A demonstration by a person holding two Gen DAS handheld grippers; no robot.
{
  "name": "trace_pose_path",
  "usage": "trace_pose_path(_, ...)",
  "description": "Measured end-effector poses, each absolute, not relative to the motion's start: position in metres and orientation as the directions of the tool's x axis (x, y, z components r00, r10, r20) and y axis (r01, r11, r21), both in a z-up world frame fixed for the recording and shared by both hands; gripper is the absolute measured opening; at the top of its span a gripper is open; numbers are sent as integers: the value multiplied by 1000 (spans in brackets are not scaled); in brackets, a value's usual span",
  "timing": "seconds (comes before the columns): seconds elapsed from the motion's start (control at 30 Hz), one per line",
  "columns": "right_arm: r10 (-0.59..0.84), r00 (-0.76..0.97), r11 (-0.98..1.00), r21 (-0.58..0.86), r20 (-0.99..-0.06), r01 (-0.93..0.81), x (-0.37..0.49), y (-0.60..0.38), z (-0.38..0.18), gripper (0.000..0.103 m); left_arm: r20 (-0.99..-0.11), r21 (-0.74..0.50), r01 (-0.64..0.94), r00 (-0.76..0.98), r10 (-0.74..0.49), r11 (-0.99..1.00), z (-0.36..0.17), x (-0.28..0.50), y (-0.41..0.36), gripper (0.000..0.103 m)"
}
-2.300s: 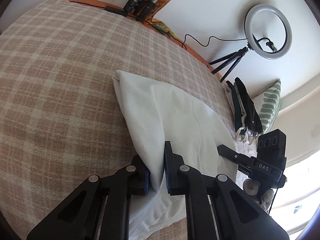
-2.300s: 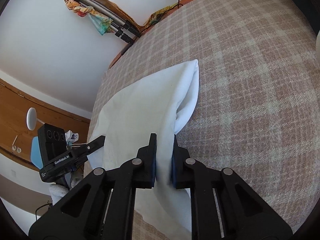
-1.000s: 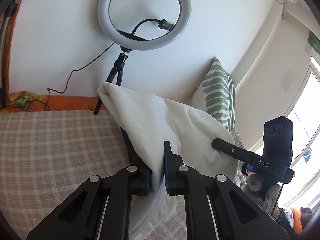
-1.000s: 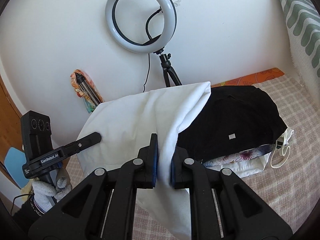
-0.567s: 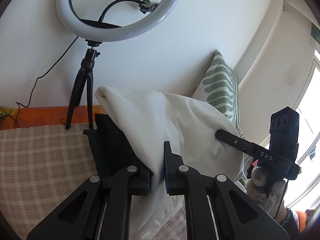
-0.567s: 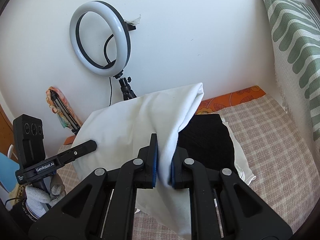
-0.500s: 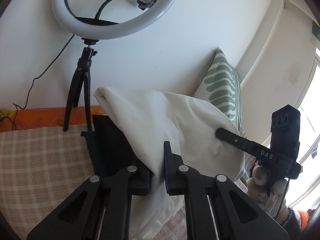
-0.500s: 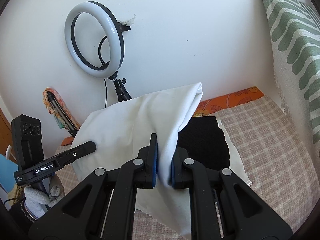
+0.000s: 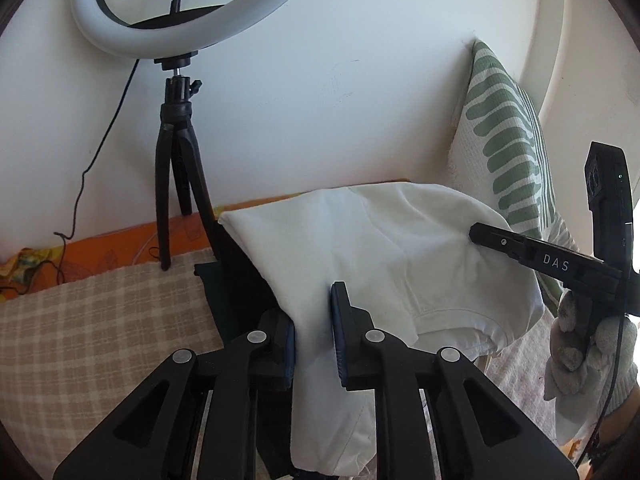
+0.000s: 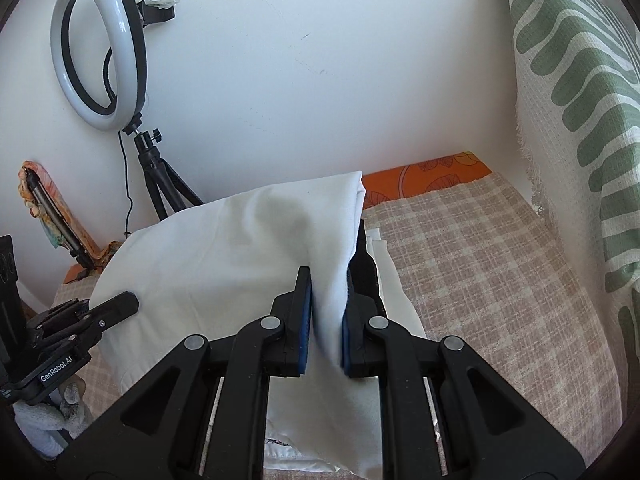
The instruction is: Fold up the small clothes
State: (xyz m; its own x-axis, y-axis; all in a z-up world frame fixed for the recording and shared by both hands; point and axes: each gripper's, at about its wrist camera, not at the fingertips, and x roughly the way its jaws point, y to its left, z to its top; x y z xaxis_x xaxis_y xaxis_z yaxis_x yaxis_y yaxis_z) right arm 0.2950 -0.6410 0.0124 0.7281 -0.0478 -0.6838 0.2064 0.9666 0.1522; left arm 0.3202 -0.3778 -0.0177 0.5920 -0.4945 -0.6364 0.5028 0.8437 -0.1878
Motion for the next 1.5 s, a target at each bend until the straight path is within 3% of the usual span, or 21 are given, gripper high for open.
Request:
trace_pose_path(0.1,-75,733,957,157,-676,242,289,-647,19,30,-630,-169,497,610,-481,851,-12,318,-374,26)
trace_pose_path(0.17,-90,747,953,161,-658,256,282,-646,26,59,-618,-166,496,621,-482,852,-8,315,-369,49)
trace_pose_path(0.2,-101,754,953,153,-649,259,279,-644,29,61,-611,-163,497,627,-483,852,-5,314,-367,52)
trace_pose_path(0.6,-176,777,960,70,-604,272,239,-593,75,73,-572,-161,525,640,-512,836,26,268,-352,61)
trace_pose_path(0.73,-183,802,960,71,-569,269,220,-562,93,88,-547,-157,530,656,-520,833,40,245,-335,65)
trace_pose_path(0.9,-221,811,961,20,-542,275,190,-526,108,92,-519,-130,536,680,-518,834,57,213,-308,69)
trace_pose_path(1.07,-262,826,951,15,-500,310,153,-496,116,103,-471,-96,540,715,-516,836,70,176,-276,81)
trace_pose_path(1.5,-286,825,936,42,-488,350,102,-439,92,103,-442,24,538,762,-473,843,60,109,-220,83)
